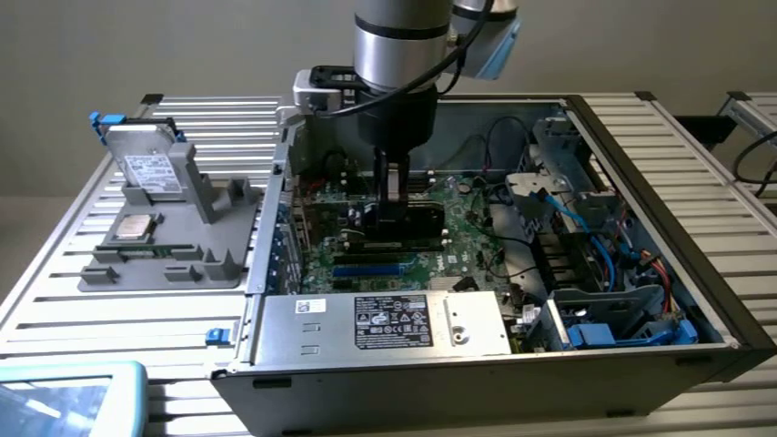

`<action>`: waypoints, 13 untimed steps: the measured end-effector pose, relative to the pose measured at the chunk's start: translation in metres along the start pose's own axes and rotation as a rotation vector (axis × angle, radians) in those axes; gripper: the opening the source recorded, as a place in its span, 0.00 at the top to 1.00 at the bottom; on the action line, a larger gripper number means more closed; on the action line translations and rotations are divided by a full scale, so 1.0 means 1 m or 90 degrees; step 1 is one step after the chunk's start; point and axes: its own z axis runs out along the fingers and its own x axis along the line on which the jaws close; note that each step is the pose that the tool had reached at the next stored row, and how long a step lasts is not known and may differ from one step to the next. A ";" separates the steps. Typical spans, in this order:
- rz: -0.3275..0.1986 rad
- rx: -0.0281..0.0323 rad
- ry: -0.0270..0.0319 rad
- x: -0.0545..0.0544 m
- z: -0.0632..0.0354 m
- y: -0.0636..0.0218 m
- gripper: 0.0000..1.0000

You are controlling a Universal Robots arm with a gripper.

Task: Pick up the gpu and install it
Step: 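Insert the gpu into the slot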

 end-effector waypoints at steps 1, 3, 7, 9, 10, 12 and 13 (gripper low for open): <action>0.000 0.0000 0.0000 0.000 0.0019 -0.0001 0.72; 0.000 0.0000 -0.0001 0.000 0.0055 -0.0002 0.72; 0.000 0.0000 0.0000 0.000 0.0128 -0.0003 0.72; 0.000 0.0000 -0.0001 0.000 0.0164 -0.0002 0.72; 0.000 0.0000 -0.0001 0.000 0.0180 -0.0001 0.72; 0.000 0.0000 -0.0001 -0.001 0.0212 0.0003 0.72; 0.000 0.0000 0.0000 -0.001 0.0229 0.0004 0.72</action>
